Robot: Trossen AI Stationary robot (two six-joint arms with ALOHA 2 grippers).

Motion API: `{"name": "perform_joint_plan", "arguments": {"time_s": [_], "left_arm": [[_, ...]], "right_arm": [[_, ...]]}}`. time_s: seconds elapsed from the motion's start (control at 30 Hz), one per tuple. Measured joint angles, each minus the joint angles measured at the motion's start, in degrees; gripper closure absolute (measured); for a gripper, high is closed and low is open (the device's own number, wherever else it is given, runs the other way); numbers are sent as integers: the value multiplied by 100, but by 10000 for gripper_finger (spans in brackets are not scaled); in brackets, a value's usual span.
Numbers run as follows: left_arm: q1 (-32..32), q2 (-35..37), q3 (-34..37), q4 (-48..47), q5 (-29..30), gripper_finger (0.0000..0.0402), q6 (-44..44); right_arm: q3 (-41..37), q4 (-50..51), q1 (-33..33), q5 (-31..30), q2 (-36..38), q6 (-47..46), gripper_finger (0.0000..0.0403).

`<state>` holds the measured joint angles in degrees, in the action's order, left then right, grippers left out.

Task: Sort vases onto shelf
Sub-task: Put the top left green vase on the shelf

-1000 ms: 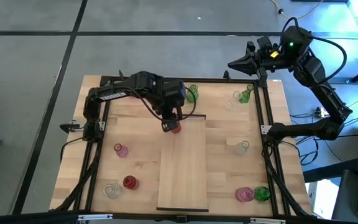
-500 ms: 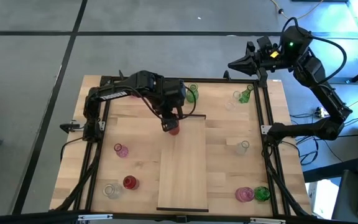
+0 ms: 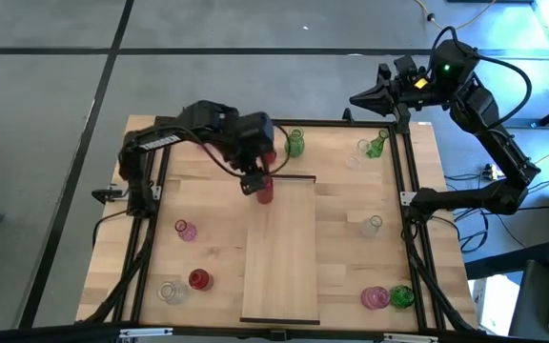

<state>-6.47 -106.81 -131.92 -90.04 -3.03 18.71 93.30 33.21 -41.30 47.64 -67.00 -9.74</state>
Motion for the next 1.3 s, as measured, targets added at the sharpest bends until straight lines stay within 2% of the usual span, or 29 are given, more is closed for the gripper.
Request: {"name": "perform_joint_plan", "arguments": {"time_s": [0.17,0.3,0.37,0.5,0.7,0.83,1.03,1.1,1.2,1.3], "left_arm": [[16,338,-3,-2,175,186,47],[284,667,407,13,790,216,-120],[364,960,879,15,1070,242,-60],[342,1739,2200,112,1142,303,242],[334,2954,4177,1639,1164,392,810],[334,3743,5045,2429,1288,388,1264],[248,4600,5801,2567,2278,385,1711],[79,4777,6016,2614,2363,388,1809],[-139,4950,6259,2720,2271,395,1872],[-237,4984,6356,2726,2249,400,1878]], "right_arm": [[0,-2,0,-2,0,-1,402],[0,16,2,69,0,-35,402],[0,74,2,139,0,-38,402],[0,190,7,151,0,-39,402],[2,207,9,151,-31,13,402],[2,251,68,148,-141,-10,402],[2,114,684,141,-568,111,402],[2,-56,932,130,-796,145,402],[2,-244,1130,-232,-1162,292,401],[2,-286,1220,-768,-1486,620,383]]}}
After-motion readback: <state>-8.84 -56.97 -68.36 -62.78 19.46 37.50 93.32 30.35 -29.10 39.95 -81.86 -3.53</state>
